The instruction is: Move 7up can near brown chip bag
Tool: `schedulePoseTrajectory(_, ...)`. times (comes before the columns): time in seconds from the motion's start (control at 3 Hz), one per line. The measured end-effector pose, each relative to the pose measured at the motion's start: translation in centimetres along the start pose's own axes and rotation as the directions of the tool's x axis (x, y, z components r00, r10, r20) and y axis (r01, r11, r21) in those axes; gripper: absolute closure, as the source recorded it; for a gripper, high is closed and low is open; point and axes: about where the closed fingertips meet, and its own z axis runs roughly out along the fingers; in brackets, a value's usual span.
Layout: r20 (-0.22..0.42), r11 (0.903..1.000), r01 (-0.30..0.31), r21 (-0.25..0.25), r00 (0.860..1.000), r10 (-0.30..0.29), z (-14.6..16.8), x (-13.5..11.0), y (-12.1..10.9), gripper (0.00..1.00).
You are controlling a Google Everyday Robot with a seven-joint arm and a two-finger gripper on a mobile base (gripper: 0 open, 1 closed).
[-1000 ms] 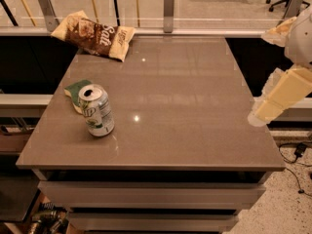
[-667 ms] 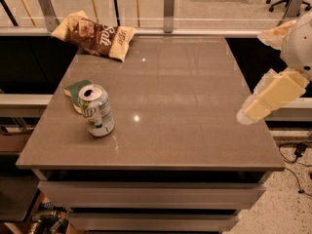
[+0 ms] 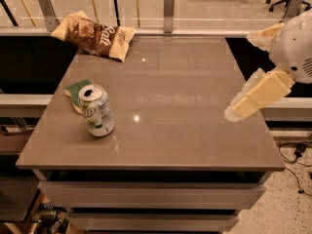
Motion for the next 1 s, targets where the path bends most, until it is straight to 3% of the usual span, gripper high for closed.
schedulePoseTrajectory(0.33, 0.012, 1.0000, -0.009, 0.004, 1.000, 0.009, -0.1, 0.0, 0.2, 0.00)
schedulePoseTrajectory(0.67, 0.074, 0.9996, -0.011, 0.024, 0.997, 0.009, 0.7, -0.2, 0.6, 0.00)
schedulePoseTrajectory(1.0, 0.202, 0.9988, -0.026, 0.042, 0.979, 0.017, 3.3, -0.8, 1.5, 0.00)
